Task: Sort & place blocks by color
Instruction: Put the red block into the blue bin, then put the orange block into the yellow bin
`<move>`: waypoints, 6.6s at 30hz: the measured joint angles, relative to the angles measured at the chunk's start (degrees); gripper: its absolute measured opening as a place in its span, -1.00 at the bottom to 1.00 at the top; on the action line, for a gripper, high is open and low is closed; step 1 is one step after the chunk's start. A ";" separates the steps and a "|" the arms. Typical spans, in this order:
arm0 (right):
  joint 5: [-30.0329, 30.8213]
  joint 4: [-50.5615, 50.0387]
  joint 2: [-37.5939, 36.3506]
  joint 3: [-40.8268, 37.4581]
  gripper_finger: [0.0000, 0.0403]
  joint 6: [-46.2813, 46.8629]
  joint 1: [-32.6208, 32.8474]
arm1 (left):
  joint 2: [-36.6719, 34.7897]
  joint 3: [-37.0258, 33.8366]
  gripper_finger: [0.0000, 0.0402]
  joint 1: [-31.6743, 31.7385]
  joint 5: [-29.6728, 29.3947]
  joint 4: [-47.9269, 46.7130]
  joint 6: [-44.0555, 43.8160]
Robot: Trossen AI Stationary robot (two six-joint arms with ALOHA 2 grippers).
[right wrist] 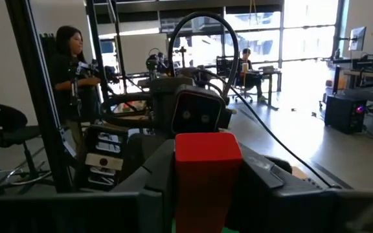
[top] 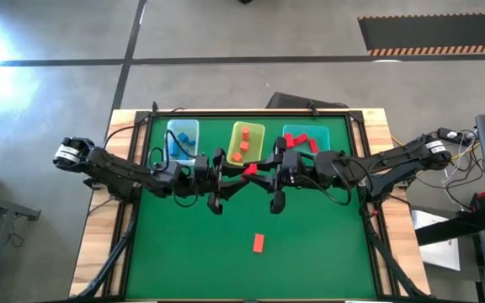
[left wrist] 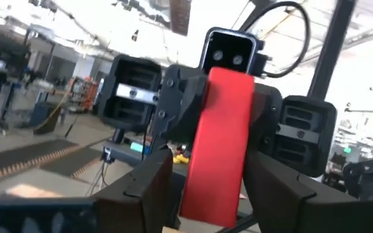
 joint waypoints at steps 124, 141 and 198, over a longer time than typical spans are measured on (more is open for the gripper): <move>9.06 -62.94 -5.73 0.21 -0.56 32.47 -6.61 | 25.36 31.54 -1.00 -9.09 -4.45 -83.41 -69.26; 9.52 -62.85 -5.68 -2.45 -0.60 32.08 -6.61 | 41.73 44.19 -0.73 -9.86 9.34 -86.78 -77.31; 9.46 -61.81 -5.68 -3.65 -0.62 30.55 -6.63 | 36.47 37.67 0.13 -10.03 2.63 -103.34 -83.52</move>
